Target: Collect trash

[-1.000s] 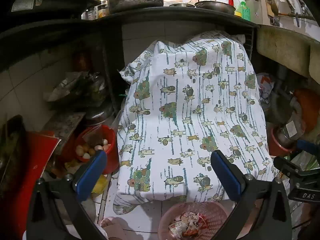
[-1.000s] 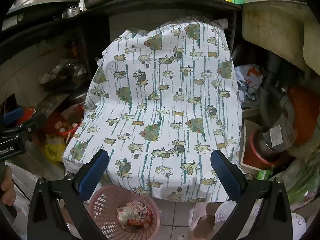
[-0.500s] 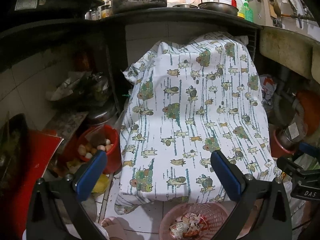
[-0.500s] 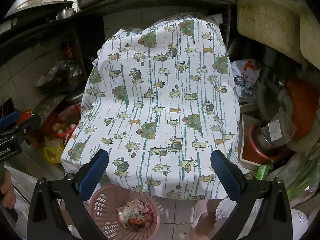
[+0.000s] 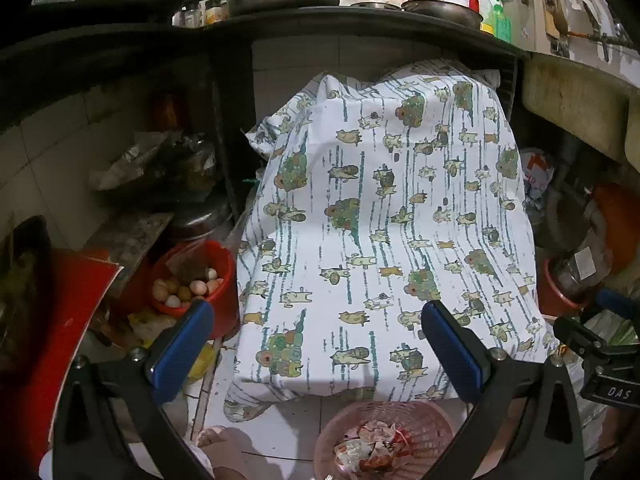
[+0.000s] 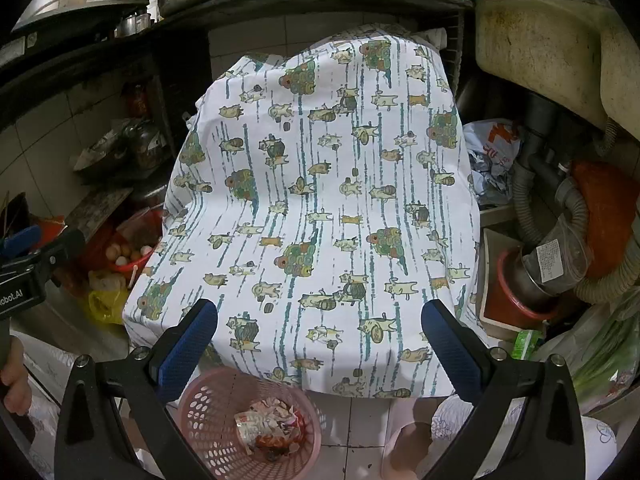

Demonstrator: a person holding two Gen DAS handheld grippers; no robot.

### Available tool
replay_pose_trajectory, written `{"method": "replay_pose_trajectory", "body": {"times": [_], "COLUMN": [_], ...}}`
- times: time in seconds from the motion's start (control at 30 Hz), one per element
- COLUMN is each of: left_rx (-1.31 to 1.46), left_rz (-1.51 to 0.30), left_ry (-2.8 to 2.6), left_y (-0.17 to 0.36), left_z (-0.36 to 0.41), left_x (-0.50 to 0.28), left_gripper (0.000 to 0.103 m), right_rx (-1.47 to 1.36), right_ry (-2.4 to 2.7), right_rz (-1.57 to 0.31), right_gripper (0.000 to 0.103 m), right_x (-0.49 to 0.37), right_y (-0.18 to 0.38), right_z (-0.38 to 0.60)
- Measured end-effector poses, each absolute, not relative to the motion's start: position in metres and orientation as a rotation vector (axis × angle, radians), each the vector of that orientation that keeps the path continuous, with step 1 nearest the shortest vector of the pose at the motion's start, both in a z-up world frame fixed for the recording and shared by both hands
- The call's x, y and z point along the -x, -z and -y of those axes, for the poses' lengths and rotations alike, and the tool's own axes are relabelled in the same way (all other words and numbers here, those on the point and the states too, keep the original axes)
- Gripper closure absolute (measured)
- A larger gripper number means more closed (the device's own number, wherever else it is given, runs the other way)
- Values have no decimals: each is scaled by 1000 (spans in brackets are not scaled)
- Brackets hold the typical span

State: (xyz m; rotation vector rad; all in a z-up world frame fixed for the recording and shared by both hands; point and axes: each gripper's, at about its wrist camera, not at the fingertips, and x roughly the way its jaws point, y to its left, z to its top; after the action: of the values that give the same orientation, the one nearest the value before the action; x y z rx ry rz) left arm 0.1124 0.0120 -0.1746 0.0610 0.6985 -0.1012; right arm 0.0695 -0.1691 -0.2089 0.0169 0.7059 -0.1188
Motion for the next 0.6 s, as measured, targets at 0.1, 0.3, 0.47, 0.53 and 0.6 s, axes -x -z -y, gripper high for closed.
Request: {"method": "replay_pose_trajectory", "body": {"times": [0.1,0.3,0.47,0.53,0.6], "left_rx": [-67,-71,-49,-48,-50], "left_rz": [-692,-681,-683,-682,-682], "left_ry": [106,102,104,100,95], "left_y": [174,173,172,171,172], "left_z": [-11,-10,-13,-13,-14], "left_x": [-112,-112,-112,-112,-112], "left_gripper": [0,0,0,0,0], "right_rx": [-17,-14,-19,-16,-15], "right_ry": [116,116,113,112,111], "right_rz": [-711,-709,-714,-713,-713], "right_gripper": [0,0,0,0,0], "right_x": [-68,-67,-67,-67,-67], "right_y": [211,212,212,211,212], "right_z": [168,168,168,169,169]}}
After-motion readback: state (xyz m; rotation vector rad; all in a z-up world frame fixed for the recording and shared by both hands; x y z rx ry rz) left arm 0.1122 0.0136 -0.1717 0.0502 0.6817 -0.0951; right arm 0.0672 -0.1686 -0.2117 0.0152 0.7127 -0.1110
